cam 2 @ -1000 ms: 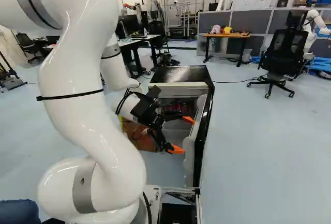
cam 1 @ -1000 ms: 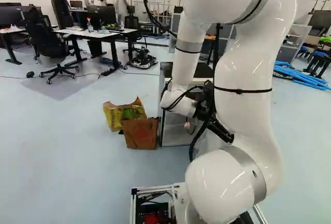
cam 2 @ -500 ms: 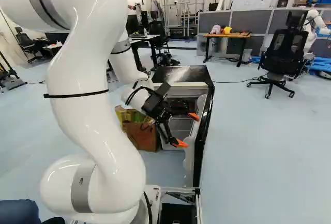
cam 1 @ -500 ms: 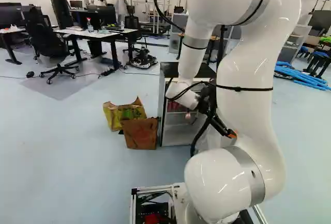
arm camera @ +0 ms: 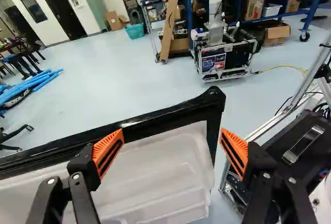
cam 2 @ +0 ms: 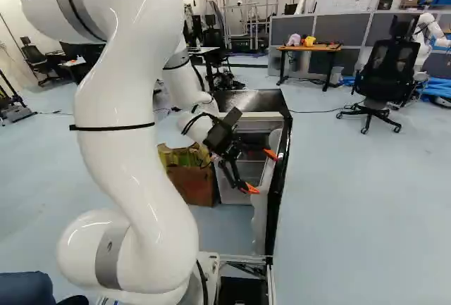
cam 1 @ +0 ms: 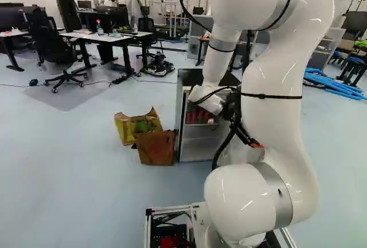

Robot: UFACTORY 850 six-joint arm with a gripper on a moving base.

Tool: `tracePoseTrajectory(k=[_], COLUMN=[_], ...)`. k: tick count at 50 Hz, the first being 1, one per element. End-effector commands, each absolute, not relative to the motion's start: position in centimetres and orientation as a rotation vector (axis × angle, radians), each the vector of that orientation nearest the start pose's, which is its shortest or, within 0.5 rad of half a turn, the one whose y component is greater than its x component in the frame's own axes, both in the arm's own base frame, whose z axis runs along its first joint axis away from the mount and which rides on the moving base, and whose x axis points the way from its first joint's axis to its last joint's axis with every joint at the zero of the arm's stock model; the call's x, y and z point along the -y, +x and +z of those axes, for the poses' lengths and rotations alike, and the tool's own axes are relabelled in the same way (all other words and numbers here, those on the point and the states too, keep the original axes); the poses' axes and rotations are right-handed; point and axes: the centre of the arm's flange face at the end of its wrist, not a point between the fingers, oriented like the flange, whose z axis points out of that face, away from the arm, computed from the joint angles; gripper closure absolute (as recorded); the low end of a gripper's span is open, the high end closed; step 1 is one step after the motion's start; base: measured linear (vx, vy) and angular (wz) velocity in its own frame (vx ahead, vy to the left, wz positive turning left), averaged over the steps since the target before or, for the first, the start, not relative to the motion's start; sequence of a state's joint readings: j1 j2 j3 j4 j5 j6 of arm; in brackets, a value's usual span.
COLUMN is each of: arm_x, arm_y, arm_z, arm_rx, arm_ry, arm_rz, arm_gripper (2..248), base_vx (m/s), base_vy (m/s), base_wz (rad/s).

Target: Grab a drink from the fridge

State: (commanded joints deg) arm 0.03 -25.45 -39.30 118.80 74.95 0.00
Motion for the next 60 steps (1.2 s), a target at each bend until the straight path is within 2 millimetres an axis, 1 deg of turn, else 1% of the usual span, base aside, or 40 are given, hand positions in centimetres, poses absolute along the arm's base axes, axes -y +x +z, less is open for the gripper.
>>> tracePoseTrajectory(k=[20, 37, 47, 60], arm_x=[10.2, 12.8, 14.8, 17.9], arm_y=[40.3, 42.3, 43.5, 44.9], arm_z=[31.0, 31.3, 31.6, 31.9], arm_rx=[1.909, 1.972, 2.001, 2.04], arm_ry=[0.834, 0.768, 0.717, 0.638], arm_rz=[0.871, 0.858, 0.852, 0.841], arm_gripper=[3, 3, 3, 3], base_vx=[0.0, 0.0, 0.0, 0.0], base_vy=[0.0, 0.0, 0.0, 0.0], base_wz=[0.0, 0.0, 0.0, 0.0])
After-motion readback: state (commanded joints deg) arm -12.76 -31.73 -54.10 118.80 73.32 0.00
